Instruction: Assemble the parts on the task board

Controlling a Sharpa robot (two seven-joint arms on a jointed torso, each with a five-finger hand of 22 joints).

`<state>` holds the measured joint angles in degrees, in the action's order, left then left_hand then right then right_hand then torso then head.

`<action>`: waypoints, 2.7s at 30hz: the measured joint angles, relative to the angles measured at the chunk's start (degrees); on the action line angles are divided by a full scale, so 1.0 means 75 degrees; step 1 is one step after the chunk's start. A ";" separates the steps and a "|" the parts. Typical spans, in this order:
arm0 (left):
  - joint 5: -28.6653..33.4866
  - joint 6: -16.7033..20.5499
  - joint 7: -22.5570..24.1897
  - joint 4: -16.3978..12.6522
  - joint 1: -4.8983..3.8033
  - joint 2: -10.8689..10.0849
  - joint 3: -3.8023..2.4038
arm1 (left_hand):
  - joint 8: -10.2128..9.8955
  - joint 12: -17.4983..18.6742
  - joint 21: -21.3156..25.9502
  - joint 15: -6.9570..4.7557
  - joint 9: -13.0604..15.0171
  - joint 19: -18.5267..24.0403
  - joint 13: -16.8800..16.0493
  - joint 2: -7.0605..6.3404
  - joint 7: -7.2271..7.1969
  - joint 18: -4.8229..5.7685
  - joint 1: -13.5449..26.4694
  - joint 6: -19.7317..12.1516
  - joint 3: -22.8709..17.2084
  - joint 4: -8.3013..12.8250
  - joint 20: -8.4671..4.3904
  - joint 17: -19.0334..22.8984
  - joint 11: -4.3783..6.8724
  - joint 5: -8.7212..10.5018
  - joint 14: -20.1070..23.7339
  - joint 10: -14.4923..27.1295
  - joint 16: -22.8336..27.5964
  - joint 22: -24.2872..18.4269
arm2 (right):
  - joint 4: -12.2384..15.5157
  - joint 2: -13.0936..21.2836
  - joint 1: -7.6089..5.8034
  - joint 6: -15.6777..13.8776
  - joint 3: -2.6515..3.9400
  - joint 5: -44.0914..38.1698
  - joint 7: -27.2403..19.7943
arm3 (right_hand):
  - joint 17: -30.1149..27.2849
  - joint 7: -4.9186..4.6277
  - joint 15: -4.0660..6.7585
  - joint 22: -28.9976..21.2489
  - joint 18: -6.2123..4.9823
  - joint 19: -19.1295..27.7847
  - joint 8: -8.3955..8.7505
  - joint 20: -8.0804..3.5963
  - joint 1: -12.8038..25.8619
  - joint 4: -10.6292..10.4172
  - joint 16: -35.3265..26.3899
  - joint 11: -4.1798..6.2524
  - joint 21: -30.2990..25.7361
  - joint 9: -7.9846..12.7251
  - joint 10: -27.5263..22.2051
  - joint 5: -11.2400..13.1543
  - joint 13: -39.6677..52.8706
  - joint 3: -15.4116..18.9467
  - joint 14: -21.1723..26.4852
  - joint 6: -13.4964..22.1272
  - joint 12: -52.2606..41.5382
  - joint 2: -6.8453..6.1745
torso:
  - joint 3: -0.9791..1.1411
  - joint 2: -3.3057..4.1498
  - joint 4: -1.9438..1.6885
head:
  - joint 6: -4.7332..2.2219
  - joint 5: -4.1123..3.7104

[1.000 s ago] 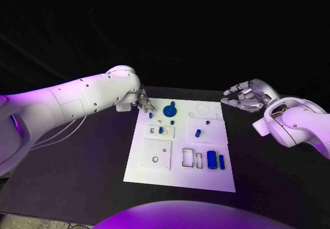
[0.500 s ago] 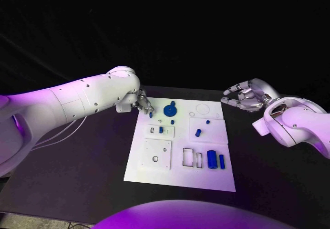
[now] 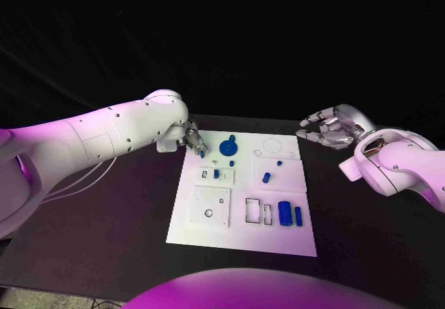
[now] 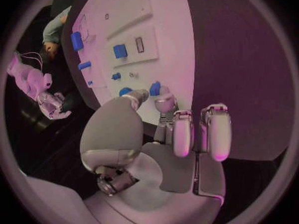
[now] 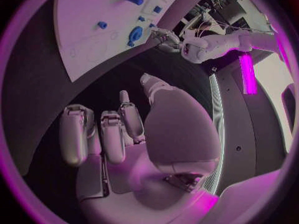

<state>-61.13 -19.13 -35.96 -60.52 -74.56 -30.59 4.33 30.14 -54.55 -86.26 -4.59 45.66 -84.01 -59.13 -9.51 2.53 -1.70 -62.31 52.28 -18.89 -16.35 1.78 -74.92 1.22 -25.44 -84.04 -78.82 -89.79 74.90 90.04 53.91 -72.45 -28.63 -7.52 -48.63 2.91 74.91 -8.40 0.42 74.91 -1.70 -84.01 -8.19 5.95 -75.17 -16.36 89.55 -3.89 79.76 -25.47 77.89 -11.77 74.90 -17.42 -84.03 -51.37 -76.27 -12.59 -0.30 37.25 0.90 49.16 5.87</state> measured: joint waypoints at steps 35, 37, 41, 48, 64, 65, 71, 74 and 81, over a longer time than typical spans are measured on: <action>0.0790 0.0539 0.0126 -0.1154 0.0009 -0.0854 -0.0076 | 0.0576 -0.0001 0.0030 0.0000 0.0469 -0.0003 0.0082 0.0032 0.0039 0.0000 -0.0931 -0.0185 -0.2512 0.0539 -0.0003 0.0001 0.0057 0.1705 0.0000 -0.0003 0.0000 0.0005 | -0.0038 0.0009 0.0007 0.0003 0.0000 0.0002 0.0009 | -0.0001 0.0000 0.0000 0.0002 0.0000 0.0000 0.0000 0.0000 0.0000 0.0000 0.0000 0.0000 -0.0031 0.0002 0.0000 0.0001 0.0004 0.0000 0.0000 0.0000 0.0000 0.0000 | 0.0015 -0.0027 -0.0024 | 0.0055 0.0054; 0.0833 0.0611 0.0127 -0.1373 0.0009 -0.0987 -0.0086 | 0.0576 -0.0001 0.0029 0.0000 0.0472 -0.0003 0.0079 0.0029 0.0038 0.0000 -0.0928 -0.0184 -0.2512 0.0539 -0.0003 0.0001 0.0040 0.1705 0.0000 -0.0021 0.0000 0.0005 | -0.0042 0.0010 0.0010 0.0003 0.0000 0.0002 0.0009 | -0.0001 0.0000 0.0000 0.0002 0.0000 0.0000 0.0000 0.0000 0.0000 0.0000 0.0000 0.0000 -0.0031 0.0002 0.0000 0.0001 0.0004 0.0000 0.0000 0.0000 0.0000 0.0000 | 0.0018 -0.0035 -0.0031 | 0.0059 0.0056; 0.0868 0.0774 0.0139 -0.1836 0.0016 -0.1254 -0.0099 | 0.0640 -0.0034 0.0030 0.0000 0.0473 -0.0003 0.0063 -0.0011 0.0036 0.0000 -0.0888 -0.0182 -0.2578 0.0560 -0.0003 0.0001 0.0028 0.1704 0.0000 -0.0033 0.0000 0.0005 | -0.0049 0.0012 0.0025 0.0004 0.0000 0.0002 0.0010 | -0.0001 0.0000 0.0000 0.0001 0.0000 0.0000 0.0000 0.0000 0.0000 0.0000 0.0000 0.0000 -0.0031 0.0003 0.0000 0.0001 0.0004 0.0000 0.0000 0.0000 0.0000 0.0000 | 0.0023 -0.0052 -0.0052 | 0.0080 0.0061; 0.0709 0.1049 0.0214 -0.2391 0.0191 -0.1558 -0.0100 | 0.0655 -0.0064 0.0030 0.0000 0.0475 -0.0003 0.0048 -0.0032 0.0035 0.0001 -0.0867 -0.0179 -0.2584 0.0568 -0.0004 0.0001 0.0055 0.1620 0.0000 -0.0060 0.0000 0.0004 | -0.0056 0.0011 0.0051 0.0004 0.0000 0.0002 0.0010 | -0.0001 0.0000 0.0000 0.0001 0.0000 0.0000 0.0000 0.0000 0.0000 0.0000 0.0000 0.0000 -0.0031 0.0003 0.0000 0.0001 0.0003 0.0000 0.0000 0.0000 0.0000 0.0000 | 0.0022 -0.0069 -0.0075 | 0.0095 0.0082; 0.0103 0.1313 0.0243 -0.2803 0.0514 -0.1624 -0.0094 | 0.0679 -0.0093 0.0029 0.0000 0.0489 -0.0004 0.0033 -0.0101 0.0029 0.0000 -0.0736 -0.0170 -0.2786 0.0728 -0.0004 0.0001 0.0046 0.1616 0.0000 -0.0105 0.0000 0.0003 | -0.0064 0.0007 0.0100 0.0009 0.0000 0.0002 0.0010 | -0.0001 0.0000 0.0000 -0.0001 0.0000 0.0000 0.0000 0.0000 0.0000 0.0000 0.0000 0.0000 -0.0031 -0.0003 0.0000 0.0001 0.0002 0.0000 0.0000 0.0000 0.0000 0.0000 | 0.0015 -0.0051 -0.0062 | 0.0110 0.0108; 0.0076 0.1315 0.0242 -0.2821 0.0522 -0.1624 -0.0094 | 0.0680 -0.0093 0.0029 0.0000 0.0489 -0.0004 0.0033 -0.0102 0.0030 0.0000 -0.0736 -0.0170 -0.2786 0.0728 -0.0004 0.0001 0.0055 0.1616 0.0000 -0.0114 0.0000 0.0003 | -0.0064 0.0007 0.0100 0.0009 0.0000 0.0002 0.0010 | -0.0001 0.0000 0.0000 -0.0001 0.0000 0.0000 0.0000 0.0000 0.0000 0.0000 0.0000 0.0000 -0.0031 -0.0002 0.0000 0.0001 0.0002 0.0000 0.0000 0.0000 0.0000 0.0000 | 0.0018 -0.0050 -0.0062 | 0.0111 0.0108; -0.0064 0.1317 0.0236 -0.2903 0.0545 -0.1613 -0.0094 | 0.0711 -0.0093 0.0029 0.0000 0.0489 -0.0004 0.0033 -0.0122 0.0030 0.0000 -0.0716 -0.0170 -0.2786 0.0728 -0.0004 0.0001 0.0055 0.1617 0.0000 -0.0114 0.0000 0.0003 | -0.0064 0.0007 0.0103 0.0011 0.0000 0.0002 0.0010 | -0.0001 0.0000 0.0000 -0.0001 0.0000 0.0000 0.0000 0.0000 0.0000 0.0000 0.0000 0.0000 -0.0031 -0.0002 0.0000 0.0001 0.0002 0.0000 0.0000 0.0000 0.0000 0.0000 | 0.0024 -0.0050 -0.0055 | 0.0112 0.0105; -0.0127 0.1311 0.0230 -0.2917 0.0558 -0.1601 -0.0091 | 0.0711 -0.0093 0.0029 0.0000 0.0489 -0.0004 0.0030 -0.0122 0.0030 0.0000 -0.0715 -0.0169 -0.2786 0.0728 -0.0004 0.0001 0.0055 0.1617 0.0000 -0.0114 0.0000 0.0003 | -0.0064 0.0009 0.0104 0.0012 0.0000 0.0002 0.0010 | -0.0001 0.0000 0.0000 -0.0001 0.0000 0.0000 0.0000 0.0000 0.0000 0.0000 0.0000 0.0000 -0.0031 -0.0002 0.0000 0.0001 0.0001 0.0000 0.0000 0.0000 0.0000 0.0000 | 0.0029 -0.0049 -0.0053 | 0.0112 0.0100; -0.0220 0.1285 0.0211 -0.2941 0.0599 -0.1590 -0.0082 | 0.0712 -0.0093 0.0029 0.0000 0.0489 -0.0004 0.0030 -0.0132 0.0030 0.0000 -0.0705 -0.0169 -0.2786 0.0728 -0.0004 0.0001 0.0055 0.1618 0.0000 -0.0113 0.0000 0.0002 | -0.0064 0.0012 0.0105 0.0015 0.0000 0.0002 0.0010 | -0.0001 0.0000 0.0000 0.0001 0.0000 0.0000 0.0000 0.0000 0.0000 0.0000 0.0000 0.0000 -0.0031 -0.0001 0.0000 0.0001 0.0001 0.0000 0.0000 0.0000 0.0000 0.0000 | 0.0030 -0.0051 -0.0055 | 0.0113 0.0089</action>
<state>-62.78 -9.49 -34.38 -82.58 -70.07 -42.52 3.72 35.48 -55.24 -86.04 -4.59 49.33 -84.04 -58.90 -10.50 2.75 -1.70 -67.60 51.01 -39.79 -10.89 1.75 -74.91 1.63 -13.30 -84.04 -79.67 -89.79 74.92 89.56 54.00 -71.66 -28.51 -7.52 -48.61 2.99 74.90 -8.40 0.42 74.92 -1.70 -84.01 -8.18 5.95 -75.18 -16.36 89.55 -3.88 79.52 -25.48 77.89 -11.76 74.91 -17.41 -84.03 -51.37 -76.27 -12.59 -0.08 36.86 0.49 50.01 6.54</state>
